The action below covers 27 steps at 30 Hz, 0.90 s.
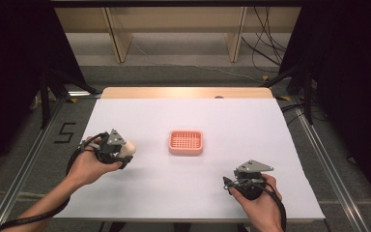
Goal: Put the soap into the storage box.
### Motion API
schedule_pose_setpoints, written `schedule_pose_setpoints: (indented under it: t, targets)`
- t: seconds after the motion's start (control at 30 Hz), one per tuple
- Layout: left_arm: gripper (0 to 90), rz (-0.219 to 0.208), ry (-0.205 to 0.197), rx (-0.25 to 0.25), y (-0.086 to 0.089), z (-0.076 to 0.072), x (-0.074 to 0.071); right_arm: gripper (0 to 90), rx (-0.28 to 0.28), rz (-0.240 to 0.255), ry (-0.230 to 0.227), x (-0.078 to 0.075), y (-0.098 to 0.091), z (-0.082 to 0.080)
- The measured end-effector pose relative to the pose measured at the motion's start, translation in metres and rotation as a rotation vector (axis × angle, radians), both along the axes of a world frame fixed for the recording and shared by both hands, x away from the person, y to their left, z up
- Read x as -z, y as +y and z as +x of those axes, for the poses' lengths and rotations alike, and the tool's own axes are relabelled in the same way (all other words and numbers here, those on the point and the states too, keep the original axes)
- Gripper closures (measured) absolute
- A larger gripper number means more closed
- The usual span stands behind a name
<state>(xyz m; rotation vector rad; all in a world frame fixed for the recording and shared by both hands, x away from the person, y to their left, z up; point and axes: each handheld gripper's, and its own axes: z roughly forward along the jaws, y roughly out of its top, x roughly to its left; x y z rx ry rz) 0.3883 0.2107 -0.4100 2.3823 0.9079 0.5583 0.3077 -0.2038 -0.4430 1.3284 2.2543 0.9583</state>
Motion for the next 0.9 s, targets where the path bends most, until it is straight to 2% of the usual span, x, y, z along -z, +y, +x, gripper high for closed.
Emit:
schedule_pose_setpoints:
  t: [0.03, 0.1, 0.17, 0.23, 0.37, 0.43, 0.5, 0.67, 0.73, 0.9]
  targets:
    - [49.5, 0.012, -0.004, 0.015, -0.001, 0.001, -0.001, 53.5, -0.005, 0.001, -0.006, 0.0, 0.0, 0.0]
    - [49.5, 0.004, 0.002, 0.01, -0.003, 0.001, -0.001, 53.6, -0.007, -0.002, -0.009, 0.0, 0.0, 0.0]
    - [49.5, 0.014, -0.008, 0.013, -0.005, 0.003, -0.002, 53.5, -0.008, -0.002, -0.009, 0.0, 0.0, 0.001]
    - [49.5, 0.0, -0.004, 0.003, -0.008, 0.003, -0.002, 53.5, -0.008, -0.002, -0.009, 0.0, 0.0, 0.0]
    - [49.5, 0.011, -0.01, 0.014, -0.01, 0.005, -0.004, 53.5, -0.01, -0.003, -0.008, 0.0, 0.0, 0.0]
    - [49.5, 0.013, -0.009, 0.023, -0.011, 0.006, -0.005, 53.5, 0.014, -0.003, 0.008, -0.001, 0.0, -0.001]
    - [49.5, 0.013, -0.009, 0.02, -0.012, 0.006, -0.006, 53.5, 0.012, -0.007, 0.008, -0.001, 0.0, -0.001]
    - [49.5, 0.012, -0.007, 0.022, -0.015, 0.007, -0.007, 53.5, 0.015, -0.005, 0.002, -0.001, 0.0, -0.001]
    - [49.5, 0.011, -0.01, 0.027, -0.016, 0.008, -0.007, 53.5, 0.002, -0.017, -0.014, 0.0, -0.001, -0.001]
    - [49.5, 0.009, -0.01, 0.028, -0.018, 0.009, -0.008, 53.5, 0.003, -0.016, -0.013, 0.0, -0.001, -0.001]
